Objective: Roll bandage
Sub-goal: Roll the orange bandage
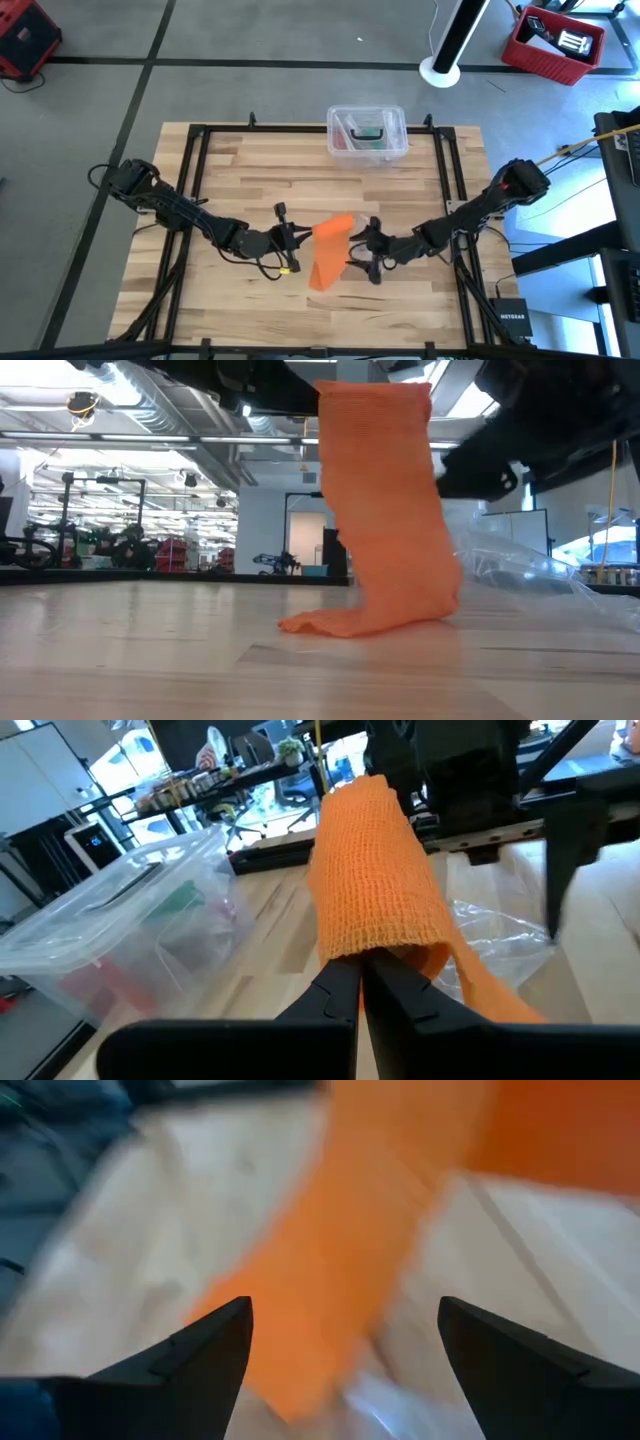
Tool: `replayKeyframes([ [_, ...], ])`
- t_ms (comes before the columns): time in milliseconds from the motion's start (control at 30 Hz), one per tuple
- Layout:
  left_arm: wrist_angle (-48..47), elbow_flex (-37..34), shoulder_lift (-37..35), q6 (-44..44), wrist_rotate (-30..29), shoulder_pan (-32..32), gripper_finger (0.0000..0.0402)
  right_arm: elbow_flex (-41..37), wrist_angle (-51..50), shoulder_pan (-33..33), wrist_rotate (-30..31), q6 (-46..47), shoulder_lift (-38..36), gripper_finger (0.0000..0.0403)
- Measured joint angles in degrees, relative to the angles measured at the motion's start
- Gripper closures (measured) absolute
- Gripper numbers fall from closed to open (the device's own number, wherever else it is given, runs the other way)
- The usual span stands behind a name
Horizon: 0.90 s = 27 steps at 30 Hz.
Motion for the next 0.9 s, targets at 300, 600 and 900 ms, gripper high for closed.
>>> replayKeyframes([
  [300,0.1,0.0,0.0,-0.1,0.0,0.0,0.0402,2.2,11.6,-1.9,-4.4,-2.6,9.1,0.0187],
  [600,-0.6,0.0,0.0,-0.1,0.1,0.0,0.0402,9.7,-1.2,-0.1,-13.1,-12.6,-0.8,0.0381],
  [900,-6.0,0.0,0.4,-2.3,0.3,0.0,0.0402,27.6,-21.3,-0.3,-12.0,-24.8,-11.4,0.0389],
])
